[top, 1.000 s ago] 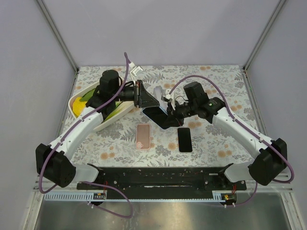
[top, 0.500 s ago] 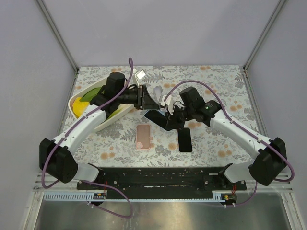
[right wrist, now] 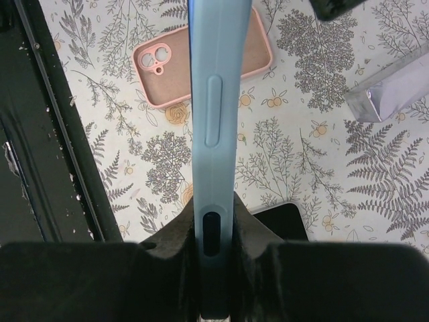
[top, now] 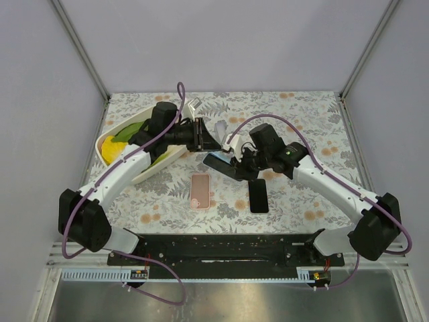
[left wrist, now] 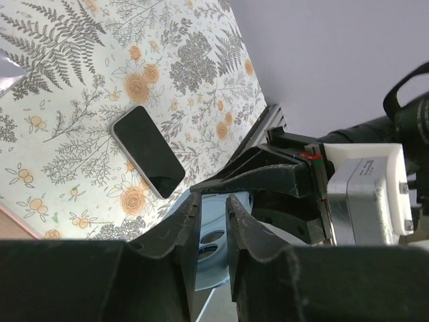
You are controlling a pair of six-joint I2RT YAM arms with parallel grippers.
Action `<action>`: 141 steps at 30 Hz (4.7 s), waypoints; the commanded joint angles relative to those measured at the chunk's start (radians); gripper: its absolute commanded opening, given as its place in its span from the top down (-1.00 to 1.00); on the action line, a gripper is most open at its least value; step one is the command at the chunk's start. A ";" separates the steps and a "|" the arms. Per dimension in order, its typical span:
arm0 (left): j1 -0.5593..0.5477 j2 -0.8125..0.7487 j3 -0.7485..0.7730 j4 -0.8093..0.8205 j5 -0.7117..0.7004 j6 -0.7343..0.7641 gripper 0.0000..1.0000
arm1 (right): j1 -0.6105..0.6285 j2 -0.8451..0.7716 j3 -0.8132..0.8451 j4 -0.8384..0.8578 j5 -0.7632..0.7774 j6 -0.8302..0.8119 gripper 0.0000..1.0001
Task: Take the phone out of the phone case
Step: Remove the phone case from the phone.
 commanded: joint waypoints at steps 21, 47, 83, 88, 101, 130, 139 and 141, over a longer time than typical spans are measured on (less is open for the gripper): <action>0.077 -0.028 0.131 -0.196 0.537 0.526 -0.55 | -0.024 -0.050 0.053 0.070 -0.310 -0.056 1.00; 0.002 -0.030 0.059 -0.150 0.396 0.374 0.74 | -0.024 -0.061 0.047 0.091 -0.247 -0.053 1.00; 0.011 0.090 -0.150 0.108 0.210 -0.129 1.00 | 0.033 -0.067 0.134 0.030 -0.055 -0.162 1.00; 0.020 0.105 -0.150 0.080 0.192 -0.131 1.00 | 0.039 -0.066 0.147 0.021 -0.046 -0.166 1.00; 0.051 0.115 -0.139 0.079 0.201 -0.135 1.00 | 0.040 -0.075 0.144 0.013 -0.039 -0.162 1.00; -0.004 -0.025 0.311 -0.848 0.047 1.337 -0.98 | 0.040 0.012 0.171 -0.122 -0.083 -0.208 1.00; -0.131 -0.022 0.240 -0.697 -0.023 1.340 -0.98 | 0.040 0.017 0.184 -0.134 -0.120 -0.179 1.00; -0.131 -0.016 0.220 -0.676 0.006 1.337 -0.86 | 0.040 0.005 0.171 -0.119 -0.127 -0.168 1.00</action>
